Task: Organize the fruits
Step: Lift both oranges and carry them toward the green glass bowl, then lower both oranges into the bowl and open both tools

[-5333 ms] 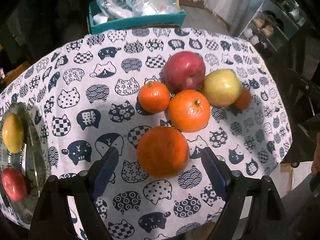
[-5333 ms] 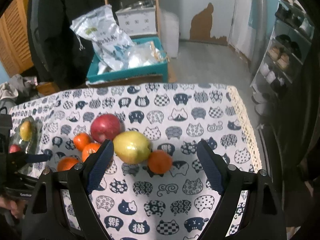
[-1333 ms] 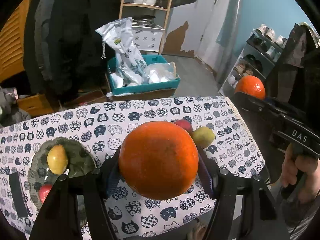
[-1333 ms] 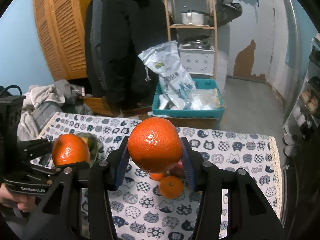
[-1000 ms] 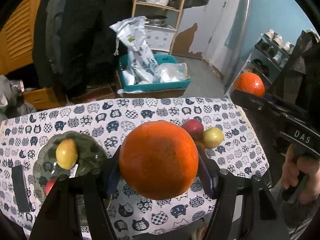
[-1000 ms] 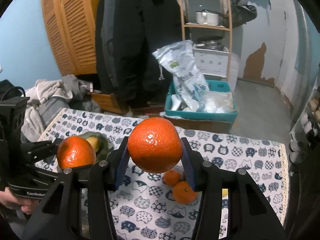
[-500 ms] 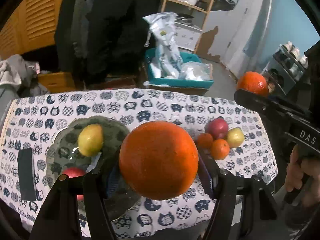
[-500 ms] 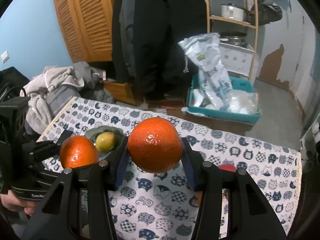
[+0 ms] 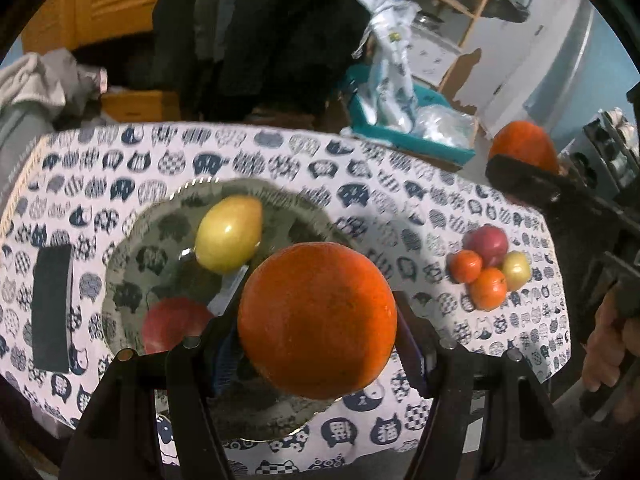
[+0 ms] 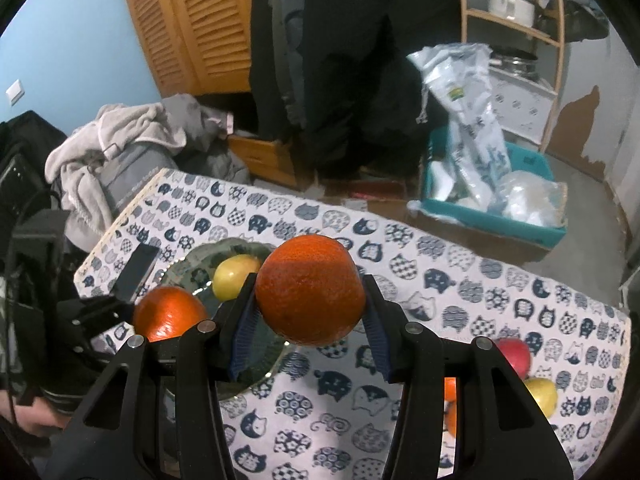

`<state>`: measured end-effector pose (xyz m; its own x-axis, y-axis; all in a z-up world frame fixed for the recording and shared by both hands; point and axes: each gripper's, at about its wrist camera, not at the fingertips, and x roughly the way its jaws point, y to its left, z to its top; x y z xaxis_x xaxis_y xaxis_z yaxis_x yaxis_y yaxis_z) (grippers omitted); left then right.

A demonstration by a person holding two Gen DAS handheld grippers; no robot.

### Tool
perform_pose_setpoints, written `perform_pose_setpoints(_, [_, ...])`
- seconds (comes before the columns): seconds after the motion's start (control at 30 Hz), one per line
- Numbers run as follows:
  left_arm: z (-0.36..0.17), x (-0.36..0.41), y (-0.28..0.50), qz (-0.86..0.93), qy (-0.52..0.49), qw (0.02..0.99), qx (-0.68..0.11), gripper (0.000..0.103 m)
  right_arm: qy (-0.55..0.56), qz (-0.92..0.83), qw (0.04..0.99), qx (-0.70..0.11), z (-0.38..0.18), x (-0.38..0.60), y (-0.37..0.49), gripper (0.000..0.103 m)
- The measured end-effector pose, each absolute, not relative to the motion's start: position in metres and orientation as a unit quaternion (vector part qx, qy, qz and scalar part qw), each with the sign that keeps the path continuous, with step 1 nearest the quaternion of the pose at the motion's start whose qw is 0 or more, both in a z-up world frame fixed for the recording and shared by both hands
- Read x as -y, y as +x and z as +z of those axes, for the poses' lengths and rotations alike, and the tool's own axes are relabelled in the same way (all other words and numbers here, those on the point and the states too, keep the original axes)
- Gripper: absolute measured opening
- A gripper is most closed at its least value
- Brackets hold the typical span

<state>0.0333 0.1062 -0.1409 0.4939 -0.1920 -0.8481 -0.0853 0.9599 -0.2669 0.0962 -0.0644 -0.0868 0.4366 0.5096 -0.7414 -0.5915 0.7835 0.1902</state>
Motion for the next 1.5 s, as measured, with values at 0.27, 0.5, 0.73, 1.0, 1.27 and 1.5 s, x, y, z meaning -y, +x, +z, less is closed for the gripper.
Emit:
perform_pose_setpoints(0.27, [-0.175,-0.118,0.034,-0.019,-0.146,0.832,-0.534,0.069,-0.052,0.338,0.821,-0.456,-0.119,0.033,0.105,0.048])
perform_pose_setpoints(0.5, [-0.201,-0.123,0.034,-0.015,-0.169,0.809,-0.562,0.067,-0.063,0.345,0.803,-0.482,-0.144,0.014,0.106,0.048])
perform_pose_setpoints(0.73, [-0.195,-0.132,0.036,-0.010,-0.177,0.815,-0.551,0.064,-0.076,0.355,0.786,-0.501,-0.164,-0.002,0.104,0.048])
perform_pose_setpoints(1.0, [-0.185,-0.146,0.026,0.011,-0.177,0.821,-0.542,0.064,-0.070,0.367,0.770,-0.517,-0.183,-0.016,0.105,0.048])
perform_pose_setpoints(1.27, [-0.181,-0.159,0.021,0.035,-0.164,0.827,-0.537,0.065,-0.064,0.379,0.752,-0.535,-0.198,-0.033,0.104,0.049])
perform_pose_setpoints(1.5, [-0.184,-0.162,0.017,0.041,-0.157,0.826,-0.541,0.065,-0.065,0.375,0.742,-0.552,-0.209,-0.038,0.105,0.052])
